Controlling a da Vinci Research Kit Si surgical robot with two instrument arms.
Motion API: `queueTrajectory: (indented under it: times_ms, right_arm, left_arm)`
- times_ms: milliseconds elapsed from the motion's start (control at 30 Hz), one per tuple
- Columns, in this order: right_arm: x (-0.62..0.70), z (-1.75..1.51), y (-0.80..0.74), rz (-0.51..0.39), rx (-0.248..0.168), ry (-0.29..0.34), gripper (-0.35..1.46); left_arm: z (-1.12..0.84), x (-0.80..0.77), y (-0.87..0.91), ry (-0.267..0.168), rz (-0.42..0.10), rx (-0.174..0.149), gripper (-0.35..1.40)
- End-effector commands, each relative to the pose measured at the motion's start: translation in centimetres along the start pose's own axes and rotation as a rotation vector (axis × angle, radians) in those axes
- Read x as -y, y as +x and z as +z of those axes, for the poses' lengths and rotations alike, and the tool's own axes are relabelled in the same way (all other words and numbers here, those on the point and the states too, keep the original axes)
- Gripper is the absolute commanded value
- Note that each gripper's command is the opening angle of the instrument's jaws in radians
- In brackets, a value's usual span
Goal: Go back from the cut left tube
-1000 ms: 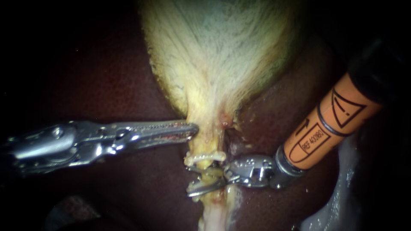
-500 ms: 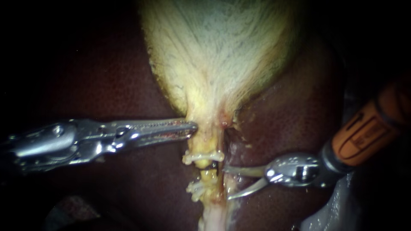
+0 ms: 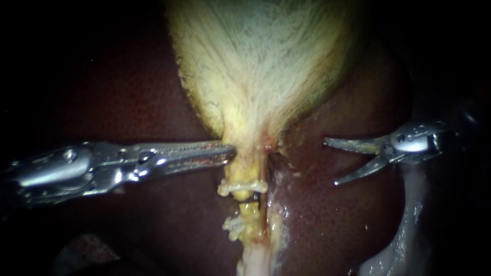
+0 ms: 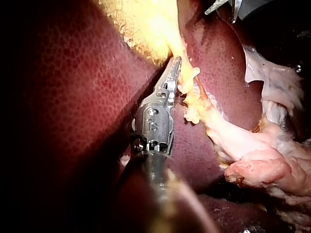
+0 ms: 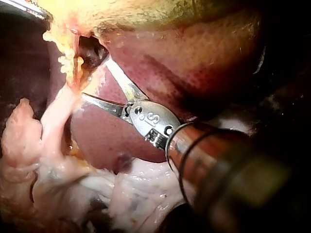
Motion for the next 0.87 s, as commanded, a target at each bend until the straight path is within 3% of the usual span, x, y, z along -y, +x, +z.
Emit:
queueTrajectory:
  times_ms: [33,267,400,867]
  right_arm:
    - [0.00,0.02,-0.02,0.000,0.000,0.001,1.38]
    - [0.00,0.04,-0.03,-0.018,0.000,0.000,1.40]
    - [0.00,0.05,-0.03,-0.018,0.000,0.000,1.40]
    - [0.00,0.06,-0.03,-0.018,0.000,-0.001,1.40]
  left_arm:
    - [0.03,-0.01,0.02,-0.002,0.002,0.001,0.02]
    - [0.23,-0.09,0.18,-0.003,0.009,0.003,0.02]
    - [0.33,-0.04,0.27,0.005,0.014,0.000,0.02]
    - [0.34,0.00,0.29,0.009,0.017,-0.003,0.02]
